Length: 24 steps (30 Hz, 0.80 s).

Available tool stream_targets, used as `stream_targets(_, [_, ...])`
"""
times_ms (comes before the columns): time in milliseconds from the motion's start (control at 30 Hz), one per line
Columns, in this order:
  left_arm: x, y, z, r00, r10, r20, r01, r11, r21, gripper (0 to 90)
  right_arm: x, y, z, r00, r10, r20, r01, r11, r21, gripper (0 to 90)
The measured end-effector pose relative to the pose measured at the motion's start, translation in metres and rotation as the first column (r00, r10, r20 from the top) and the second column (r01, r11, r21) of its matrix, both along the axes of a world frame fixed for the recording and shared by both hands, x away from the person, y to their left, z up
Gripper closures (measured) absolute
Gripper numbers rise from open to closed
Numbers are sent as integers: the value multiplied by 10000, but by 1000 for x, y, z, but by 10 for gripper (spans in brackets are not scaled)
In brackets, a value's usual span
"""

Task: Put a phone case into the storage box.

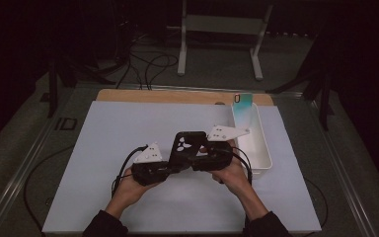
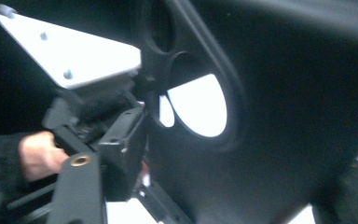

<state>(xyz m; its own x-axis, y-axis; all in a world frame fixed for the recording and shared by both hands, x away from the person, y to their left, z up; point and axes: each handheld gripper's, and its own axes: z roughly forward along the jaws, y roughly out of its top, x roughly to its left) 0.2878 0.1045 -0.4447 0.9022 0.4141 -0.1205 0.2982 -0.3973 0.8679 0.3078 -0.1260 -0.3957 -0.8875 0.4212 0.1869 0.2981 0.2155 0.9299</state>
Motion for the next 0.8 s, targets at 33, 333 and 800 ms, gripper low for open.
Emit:
stream_targets(33, [0,0,0,10000,29,41,-29,10000,2,850,0,0,0,10000,-18,44,19,10000,-38,334])
stream_targets(333, [1,5,2,9980,607,177,-604,9981,-134,853,-2,0,-1,9977,-680,77,683,9970,-366,179])
stream_targets(800, [3,13,0,9835,1787,282,-1790,9838,70,851,0,-1,-2,9838,-1785,-191,1773,9827,-531,103])
